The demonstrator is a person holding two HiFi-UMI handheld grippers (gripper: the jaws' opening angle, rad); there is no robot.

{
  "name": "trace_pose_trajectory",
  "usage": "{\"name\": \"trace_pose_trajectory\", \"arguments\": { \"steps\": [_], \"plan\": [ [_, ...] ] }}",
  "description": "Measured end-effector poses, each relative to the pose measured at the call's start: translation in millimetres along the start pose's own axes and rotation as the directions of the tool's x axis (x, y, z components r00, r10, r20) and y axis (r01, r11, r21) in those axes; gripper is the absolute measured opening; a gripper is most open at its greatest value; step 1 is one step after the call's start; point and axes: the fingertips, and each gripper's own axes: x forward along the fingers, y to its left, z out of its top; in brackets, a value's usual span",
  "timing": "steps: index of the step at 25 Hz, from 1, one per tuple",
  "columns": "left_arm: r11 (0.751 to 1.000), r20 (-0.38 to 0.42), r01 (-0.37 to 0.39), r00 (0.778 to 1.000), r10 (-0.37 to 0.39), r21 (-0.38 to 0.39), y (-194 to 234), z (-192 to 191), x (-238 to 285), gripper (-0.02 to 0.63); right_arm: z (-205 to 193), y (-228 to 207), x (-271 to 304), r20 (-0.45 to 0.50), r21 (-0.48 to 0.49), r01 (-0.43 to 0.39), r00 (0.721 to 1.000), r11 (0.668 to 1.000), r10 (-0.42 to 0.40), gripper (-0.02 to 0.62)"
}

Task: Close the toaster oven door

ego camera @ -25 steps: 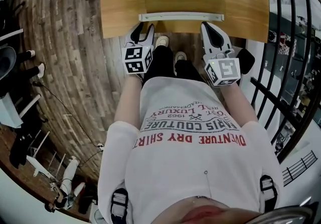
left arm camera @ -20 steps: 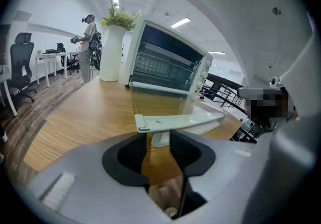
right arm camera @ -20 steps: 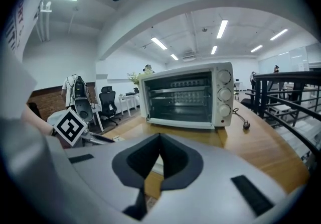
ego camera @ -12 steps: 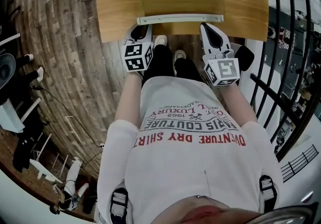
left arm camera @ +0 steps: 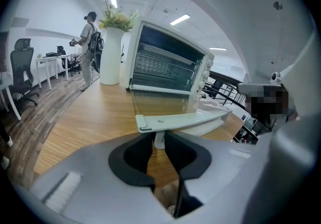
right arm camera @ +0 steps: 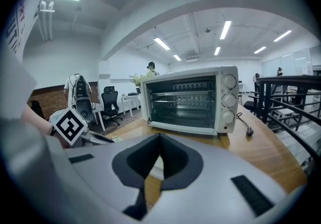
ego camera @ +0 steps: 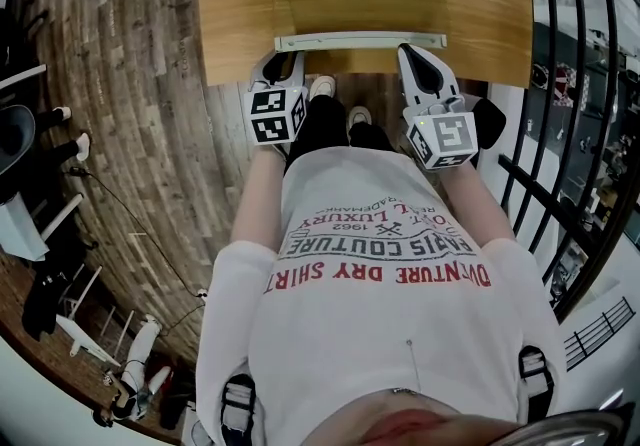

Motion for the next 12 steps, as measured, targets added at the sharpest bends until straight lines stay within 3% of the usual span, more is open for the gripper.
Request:
{"name": "trace_pose_trajectory", "arguments": {
  "steps": [12],
  "plan": [
    [1.0,0.105,-0.011,0.994,0.011,-0.005,-9.7,46.9,-26.1,0.084,25.1,7.6,-6.3,0.063,-0.023,-0.045,0.997,0.999,0.046,0.005]
  ]
}}
